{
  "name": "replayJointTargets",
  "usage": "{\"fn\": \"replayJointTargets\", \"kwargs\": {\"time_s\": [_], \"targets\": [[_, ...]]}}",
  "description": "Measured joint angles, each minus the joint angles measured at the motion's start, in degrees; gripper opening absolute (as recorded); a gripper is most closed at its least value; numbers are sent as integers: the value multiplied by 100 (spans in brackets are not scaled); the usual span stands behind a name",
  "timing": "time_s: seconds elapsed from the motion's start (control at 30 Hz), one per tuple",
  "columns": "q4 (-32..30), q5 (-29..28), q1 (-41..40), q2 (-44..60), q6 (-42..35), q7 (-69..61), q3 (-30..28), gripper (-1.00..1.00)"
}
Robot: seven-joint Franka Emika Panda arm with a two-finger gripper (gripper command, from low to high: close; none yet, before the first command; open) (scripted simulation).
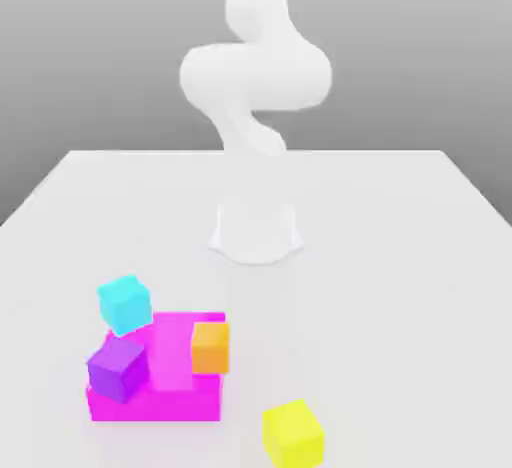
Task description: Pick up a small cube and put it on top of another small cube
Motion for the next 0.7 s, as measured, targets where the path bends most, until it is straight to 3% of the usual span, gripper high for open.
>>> {"fn": "replayJointTargets", "kwargs": {"time_s": [0.7], "targets": [[-788, -101, 311, 4397, 1777, -1324, 57, 0]]}}
